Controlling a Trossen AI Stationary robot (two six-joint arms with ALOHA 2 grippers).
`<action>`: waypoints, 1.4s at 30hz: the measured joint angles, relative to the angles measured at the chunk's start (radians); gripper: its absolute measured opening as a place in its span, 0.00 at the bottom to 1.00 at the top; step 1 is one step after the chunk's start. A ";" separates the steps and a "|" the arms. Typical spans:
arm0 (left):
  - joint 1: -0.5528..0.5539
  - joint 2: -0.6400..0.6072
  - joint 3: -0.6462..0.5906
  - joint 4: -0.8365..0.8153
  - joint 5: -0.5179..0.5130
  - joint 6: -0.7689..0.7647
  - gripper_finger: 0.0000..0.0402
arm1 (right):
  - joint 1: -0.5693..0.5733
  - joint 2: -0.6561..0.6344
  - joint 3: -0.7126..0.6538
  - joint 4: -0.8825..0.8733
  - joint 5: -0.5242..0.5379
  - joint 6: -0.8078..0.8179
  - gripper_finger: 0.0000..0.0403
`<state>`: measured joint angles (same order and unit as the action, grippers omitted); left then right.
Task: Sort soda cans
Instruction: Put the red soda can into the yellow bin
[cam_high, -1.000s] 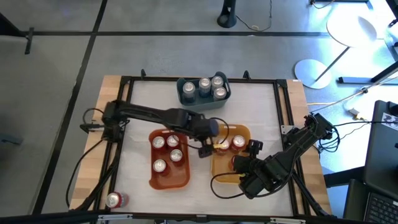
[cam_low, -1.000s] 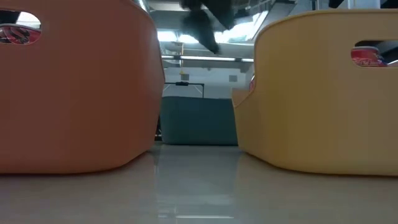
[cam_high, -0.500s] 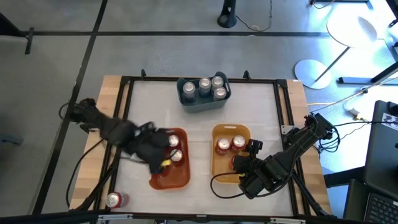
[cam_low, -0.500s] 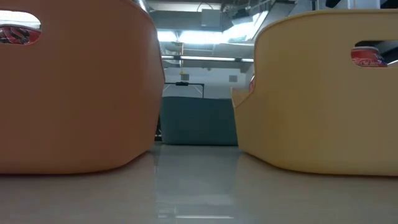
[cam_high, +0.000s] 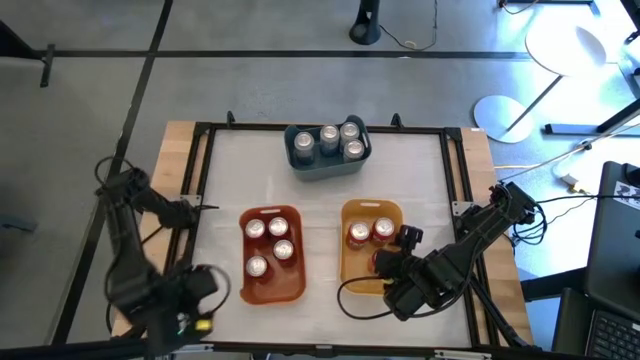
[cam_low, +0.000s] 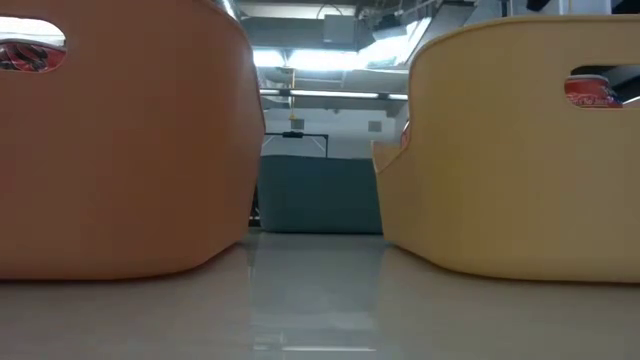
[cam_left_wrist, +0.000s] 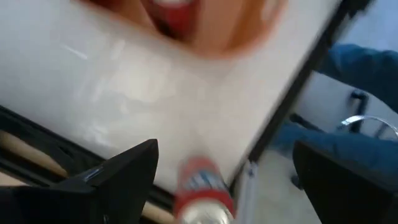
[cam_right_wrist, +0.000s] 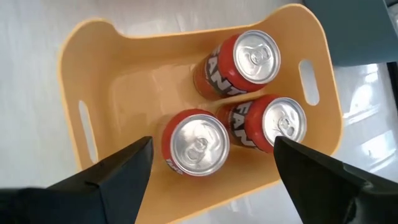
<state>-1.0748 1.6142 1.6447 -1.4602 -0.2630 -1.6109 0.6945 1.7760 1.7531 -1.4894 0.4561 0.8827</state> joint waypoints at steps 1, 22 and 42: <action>-0.031 0.000 -0.021 0.035 0.006 -0.033 0.89 | 0.000 0.000 0.000 0.006 0.000 0.002 0.82; -0.242 0.027 -0.305 0.294 0.141 -0.169 0.89 | -0.001 0.000 0.000 0.116 0.006 0.079 0.82; -0.115 0.029 -0.366 0.417 0.233 -0.045 0.73 | 0.000 0.000 0.000 0.131 -0.001 0.078 0.82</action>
<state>-1.1893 1.6427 1.2788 -1.0436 -0.0305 -1.6562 0.6945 1.7760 1.7531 -1.3589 0.4555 0.9611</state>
